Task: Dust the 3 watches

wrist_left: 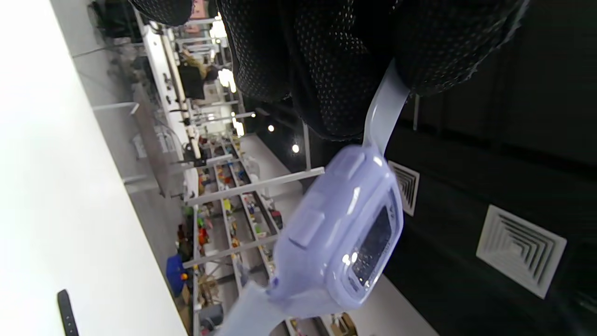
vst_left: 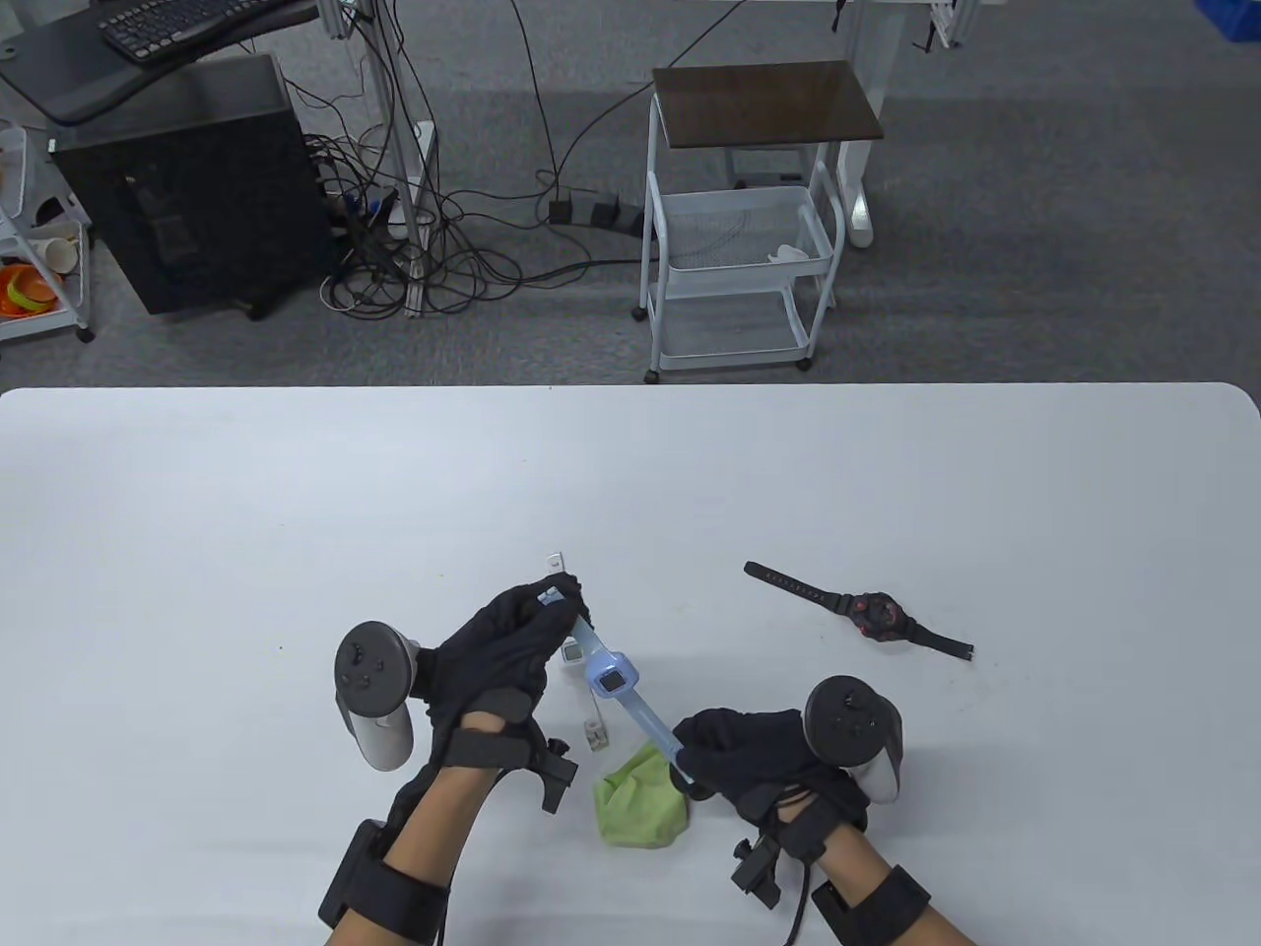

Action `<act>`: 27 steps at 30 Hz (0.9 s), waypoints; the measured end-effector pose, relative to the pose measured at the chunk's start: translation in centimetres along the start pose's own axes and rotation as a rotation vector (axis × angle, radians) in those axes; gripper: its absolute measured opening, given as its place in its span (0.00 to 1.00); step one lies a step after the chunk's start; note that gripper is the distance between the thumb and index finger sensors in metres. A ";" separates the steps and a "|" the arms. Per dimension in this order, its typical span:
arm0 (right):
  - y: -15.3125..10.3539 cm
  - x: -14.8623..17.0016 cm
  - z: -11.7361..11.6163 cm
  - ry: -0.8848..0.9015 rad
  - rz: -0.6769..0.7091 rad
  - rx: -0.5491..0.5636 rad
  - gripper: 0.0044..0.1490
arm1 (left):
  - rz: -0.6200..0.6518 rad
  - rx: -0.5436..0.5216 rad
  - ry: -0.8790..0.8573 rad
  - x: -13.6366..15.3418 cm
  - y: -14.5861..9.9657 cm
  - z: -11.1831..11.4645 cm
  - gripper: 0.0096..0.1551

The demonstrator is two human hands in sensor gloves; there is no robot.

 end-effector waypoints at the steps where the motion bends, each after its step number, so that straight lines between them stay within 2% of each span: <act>1: 0.0 -0.5 -0.7 0.006 0.013 -0.017 0.24 | 0.017 0.016 0.042 -0.5 0.2 0.4 0.21; 6: -0.1 -1.6 -2.1 -0.010 0.062 -0.011 0.24 | 0.071 0.063 0.108 -1.8 0.7 1.8 0.21; 12: -0.5 -0.8 -2.1 -0.010 0.038 0.006 0.24 | 0.105 0.100 0.195 -2.4 0.4 1.8 0.22; 19: -0.4 -1.4 -2.2 -0.046 0.066 0.029 0.24 | 0.125 0.118 0.218 -3.0 0.2 1.5 0.22; 23: -0.1 -1.5 -1.7 -0.060 0.074 0.061 0.24 | 0.136 0.119 0.231 -3.4 0.2 1.4 0.23; 27: 0.1 -1.8 -0.1 -0.172 0.122 0.122 0.32 | 0.140 0.124 0.197 -3.7 0.4 1.0 0.23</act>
Point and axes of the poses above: the tracker on the back of each hand, its own x axis roughly to the little-finger side, its own y axis roughly from the wrist to the fingertips, z = x × y, the point moved 2 cm from there along y, roughly from the wrist to the fingertips, and after that the axes turned 11 degrees about -y, right-handed, at the moved point
